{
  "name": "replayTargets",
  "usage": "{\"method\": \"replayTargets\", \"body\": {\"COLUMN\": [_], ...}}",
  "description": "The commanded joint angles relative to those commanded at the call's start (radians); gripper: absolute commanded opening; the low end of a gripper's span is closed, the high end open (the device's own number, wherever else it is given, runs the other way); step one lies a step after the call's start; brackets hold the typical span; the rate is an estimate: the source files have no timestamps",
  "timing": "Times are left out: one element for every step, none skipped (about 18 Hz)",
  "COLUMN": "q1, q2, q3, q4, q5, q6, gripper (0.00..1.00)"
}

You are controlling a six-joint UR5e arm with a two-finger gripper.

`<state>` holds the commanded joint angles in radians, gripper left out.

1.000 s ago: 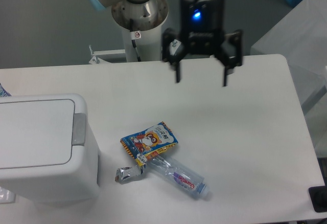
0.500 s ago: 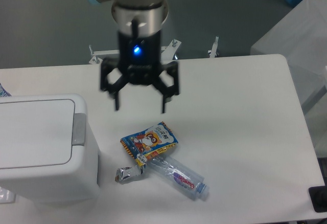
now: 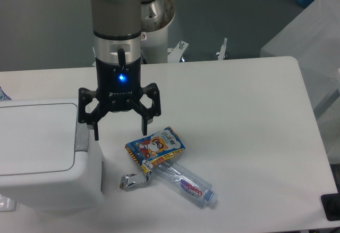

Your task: Open the trash can

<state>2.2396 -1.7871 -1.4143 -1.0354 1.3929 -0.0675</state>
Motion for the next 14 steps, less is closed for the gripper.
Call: {"method": "replayTargets", "body": {"q1": [-0.002, -0.009, -0.011, -0.012, -0.012, -0.014, -0.014, -0.018, -0.023, -0.023, -0.025, -0.025, -0.025, -0.025], "q2": [0.000, 0.000, 0.000, -0.002, -0.002, 0.000, 0.000, 0.000, 0.000, 0.000, 0.000, 0.000, 0.000, -0.002], "q3": [-0.002, -0.006, -0.008, -0.008, -0.011, -0.017, -0.020, -0.023, -0.029, -0.035, -0.035, -0.035, -0.035, -0.037], "q4": [0.000, 0.000, 0.000, 0.000, 0.000, 0.000, 0.000, 0.000, 0.000, 0.000, 0.000, 0.000, 0.000, 0.000], "q5": [0.000, 0.005, 0.003, 0.005, 0.005, 0.003, 0.003, 0.005, 0.005, 0.005, 0.005, 0.005, 0.005, 0.005], "q6": [0.000, -0.002, -0.002, -0.002, -0.002, -0.002, -0.002, -0.002, -0.003, -0.005, -0.005, -0.006, -0.006, -0.005], "gripper": [1.00, 1.00, 1.00, 1.00, 1.00, 1.00, 1.00, 1.00, 1.00, 1.00, 1.00, 1.00, 1.00, 1.00]}}
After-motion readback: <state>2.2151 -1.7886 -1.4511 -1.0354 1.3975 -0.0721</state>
